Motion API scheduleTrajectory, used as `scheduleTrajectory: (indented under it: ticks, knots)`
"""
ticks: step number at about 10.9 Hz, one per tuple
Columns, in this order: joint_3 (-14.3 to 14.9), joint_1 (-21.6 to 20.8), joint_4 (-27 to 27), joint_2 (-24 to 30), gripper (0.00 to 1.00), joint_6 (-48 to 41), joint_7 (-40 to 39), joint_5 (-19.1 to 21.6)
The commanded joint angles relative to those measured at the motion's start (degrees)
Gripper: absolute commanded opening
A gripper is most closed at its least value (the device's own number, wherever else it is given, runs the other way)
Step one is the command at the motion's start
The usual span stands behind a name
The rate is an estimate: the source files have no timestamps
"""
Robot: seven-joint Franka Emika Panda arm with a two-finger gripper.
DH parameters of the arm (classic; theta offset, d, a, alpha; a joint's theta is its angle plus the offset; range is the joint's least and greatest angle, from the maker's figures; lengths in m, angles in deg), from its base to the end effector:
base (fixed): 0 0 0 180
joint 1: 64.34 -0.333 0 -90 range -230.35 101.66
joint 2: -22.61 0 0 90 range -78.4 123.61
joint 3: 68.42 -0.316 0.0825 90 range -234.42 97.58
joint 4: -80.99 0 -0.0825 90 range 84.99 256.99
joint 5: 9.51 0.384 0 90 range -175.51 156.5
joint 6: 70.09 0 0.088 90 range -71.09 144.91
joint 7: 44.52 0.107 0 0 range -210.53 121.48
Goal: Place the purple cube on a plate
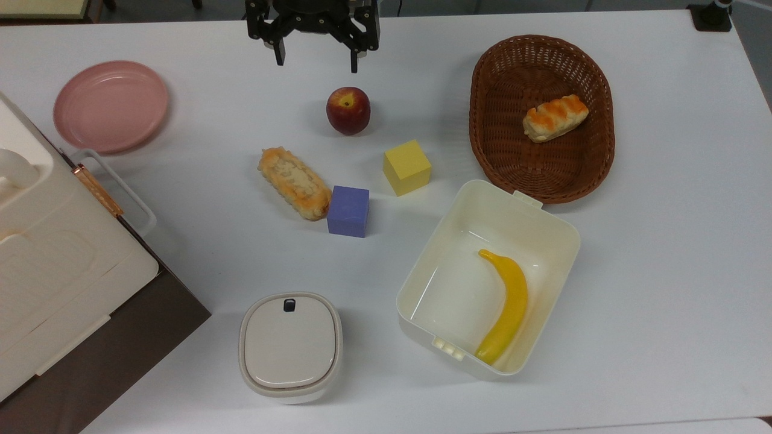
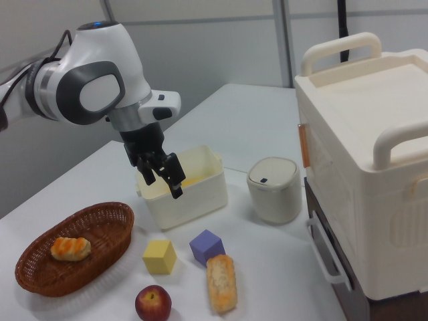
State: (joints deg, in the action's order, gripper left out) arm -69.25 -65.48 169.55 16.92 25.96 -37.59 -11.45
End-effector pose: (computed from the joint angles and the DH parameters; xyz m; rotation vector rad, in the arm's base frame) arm 0.5936 0.0167 0.5890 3.1087 -0.1301 0.0526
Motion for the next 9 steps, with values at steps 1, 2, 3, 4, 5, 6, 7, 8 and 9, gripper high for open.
scheduleTrajectory:
  ticks: [1, 2, 3, 4, 5, 6, 7, 8, 9]
  knots:
    - [0.5, -1.2, 0.7, 0.8, 1.0, -1.4, 1.2, 0.7]
    - [0.4, -1.2, 0.7, 0.8, 1.0, -1.5, 1.2, 0.6]
    - [0.5, -1.1, 0.7, 0.7, 1.0, -1.5, 1.0, 0.6]
    - [0.4, -1.1, 0.6, 0.6, 1.0, -1.4, 0.8, 0.7]
    - [0.4, -1.1, 0.6, 0.5, 1.0, -1.4, 0.7, 0.7]
    - [0.5, -1.2, 0.6, 0.4, 1.0, -1.4, 0.8, 0.7]
    - [0.5, -1.2, 0.6, 0.3, 1.0, -1.4, 0.6, 0.7]
    - [0.5, -1.1, 0.7, 0.2, 1.0, -1.3, 0.5, 0.7]
    - [0.5, -1.0, 0.9, -0.1, 1.0, -1.0, 0.4, 0.7]
